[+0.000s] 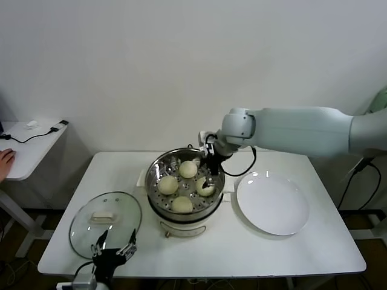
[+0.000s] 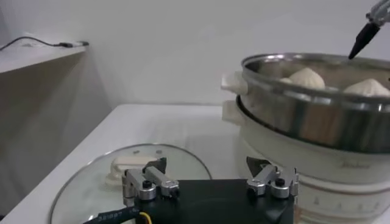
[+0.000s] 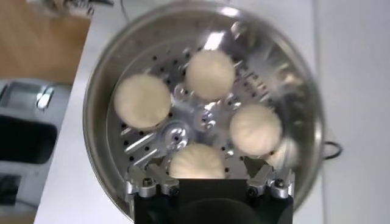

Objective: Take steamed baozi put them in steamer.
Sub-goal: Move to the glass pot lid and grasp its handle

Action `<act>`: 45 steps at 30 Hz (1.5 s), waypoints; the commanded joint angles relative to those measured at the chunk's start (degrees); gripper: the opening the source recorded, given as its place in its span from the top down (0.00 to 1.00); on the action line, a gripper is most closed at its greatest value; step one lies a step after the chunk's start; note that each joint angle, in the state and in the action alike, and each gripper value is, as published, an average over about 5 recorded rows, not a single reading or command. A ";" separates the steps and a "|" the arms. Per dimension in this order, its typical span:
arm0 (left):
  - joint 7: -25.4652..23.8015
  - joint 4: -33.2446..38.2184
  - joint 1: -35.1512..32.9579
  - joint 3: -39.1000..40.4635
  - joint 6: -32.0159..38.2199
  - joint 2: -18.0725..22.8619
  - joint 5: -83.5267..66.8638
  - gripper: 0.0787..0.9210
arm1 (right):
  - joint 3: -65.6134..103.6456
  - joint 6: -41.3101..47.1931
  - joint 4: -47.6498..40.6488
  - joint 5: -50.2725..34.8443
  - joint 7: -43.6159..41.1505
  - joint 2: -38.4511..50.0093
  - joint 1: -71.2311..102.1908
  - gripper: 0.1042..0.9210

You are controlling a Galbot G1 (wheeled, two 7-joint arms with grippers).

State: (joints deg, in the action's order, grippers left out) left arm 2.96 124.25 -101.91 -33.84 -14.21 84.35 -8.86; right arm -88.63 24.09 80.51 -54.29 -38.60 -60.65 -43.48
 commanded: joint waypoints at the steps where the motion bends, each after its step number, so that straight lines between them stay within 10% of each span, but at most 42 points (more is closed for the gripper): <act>1: 2.87 0.12 1.13 -0.22 2.31 -0.35 -2.27 0.12 | 20.95 -6.07 -0.14 1.08 18.97 13.41 8.43 0.12; 8: 3.97 -0.99 3.30 -0.77 2.28 -1.38 -1.45 0.12 | 44.62 -5.51 5.12 5.28 37.73 24.87 29.61 0.12; 15: 3.79 -2.64 4.00 -0.84 5.46 -2.92 2.37 0.12 | 83.54 -11.33 10.49 17.00 38.78 32.02 71.47 0.12; 32: 5.70 -8.71 4.39 -1.41 15.15 -4.69 12.98 0.12 | 123.38 -36.03 10.30 28.30 32.05 1.69 124.09 0.12; 45: 21.56 -19.33 6.38 -4.80 22.48 -8.12 56.33 0.12 | 120.92 -37.80 9.72 33.57 32.83 -8.76 128.17 0.12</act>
State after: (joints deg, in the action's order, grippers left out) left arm 12.96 113.78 -96.48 -36.72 2.53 79.46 11.48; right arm 25.88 -10.03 89.82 -25.49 -6.07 -60.94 75.62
